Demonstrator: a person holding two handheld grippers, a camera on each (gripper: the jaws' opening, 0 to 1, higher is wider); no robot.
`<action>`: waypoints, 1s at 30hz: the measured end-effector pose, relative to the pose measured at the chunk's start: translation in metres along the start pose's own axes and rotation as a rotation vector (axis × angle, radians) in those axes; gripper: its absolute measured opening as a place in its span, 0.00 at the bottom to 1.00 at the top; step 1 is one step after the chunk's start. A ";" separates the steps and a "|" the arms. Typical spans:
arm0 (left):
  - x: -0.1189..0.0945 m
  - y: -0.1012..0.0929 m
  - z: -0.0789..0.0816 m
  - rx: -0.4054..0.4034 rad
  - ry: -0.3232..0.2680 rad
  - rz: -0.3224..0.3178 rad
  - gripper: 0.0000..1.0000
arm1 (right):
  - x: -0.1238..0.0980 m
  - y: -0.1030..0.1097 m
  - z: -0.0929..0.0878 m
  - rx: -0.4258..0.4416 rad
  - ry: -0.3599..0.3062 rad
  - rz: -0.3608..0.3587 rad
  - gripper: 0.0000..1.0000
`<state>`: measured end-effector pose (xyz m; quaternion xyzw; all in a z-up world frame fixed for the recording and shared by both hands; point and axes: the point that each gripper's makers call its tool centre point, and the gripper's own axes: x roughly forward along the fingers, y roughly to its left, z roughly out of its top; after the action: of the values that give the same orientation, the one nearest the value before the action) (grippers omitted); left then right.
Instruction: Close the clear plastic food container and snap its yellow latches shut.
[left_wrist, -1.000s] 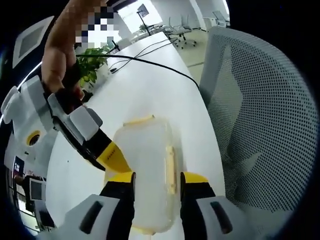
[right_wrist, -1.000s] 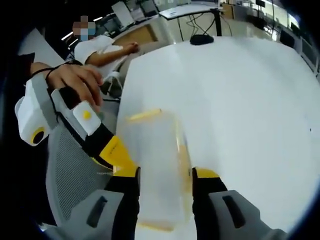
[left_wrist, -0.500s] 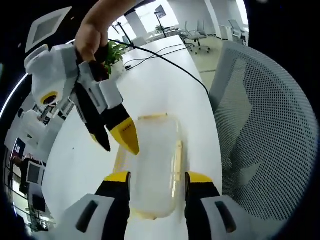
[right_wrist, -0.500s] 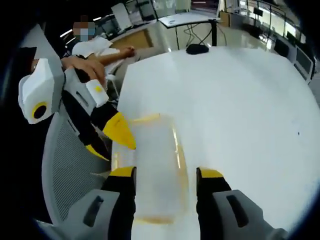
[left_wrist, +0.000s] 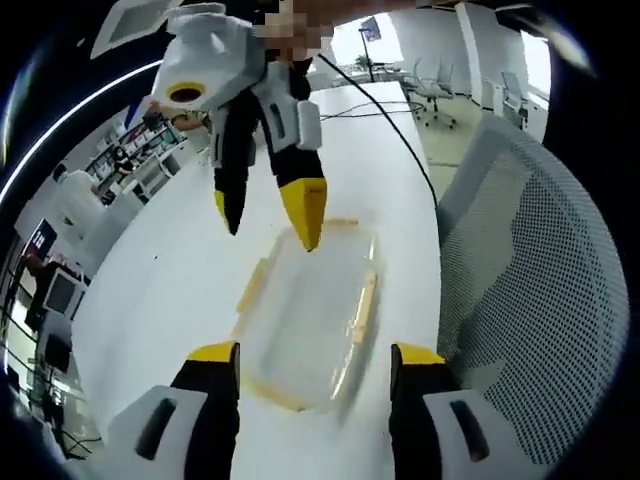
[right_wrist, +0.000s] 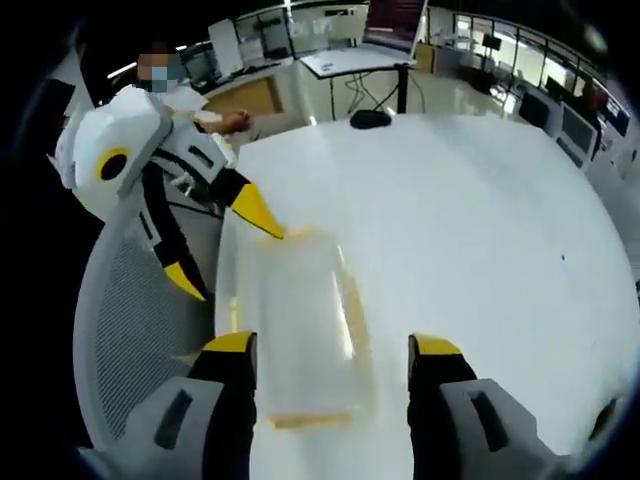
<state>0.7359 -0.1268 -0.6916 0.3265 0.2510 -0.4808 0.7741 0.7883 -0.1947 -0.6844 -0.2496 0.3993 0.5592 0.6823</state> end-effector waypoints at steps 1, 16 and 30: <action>0.000 0.002 0.000 -0.009 -0.003 0.006 0.61 | -0.002 -0.001 -0.002 0.005 -0.006 -0.015 0.60; -0.010 0.014 -0.011 -0.126 -0.005 0.038 0.76 | -0.025 -0.005 -0.015 0.055 -0.093 -0.131 0.69; -0.014 0.011 -0.020 -0.191 -0.017 0.044 0.81 | -0.026 0.006 -0.031 0.098 -0.148 -0.204 0.73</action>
<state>0.7383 -0.1003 -0.6919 0.2526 0.2816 -0.4402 0.8143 0.7729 -0.2321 -0.6793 -0.2135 0.3474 0.4834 0.7746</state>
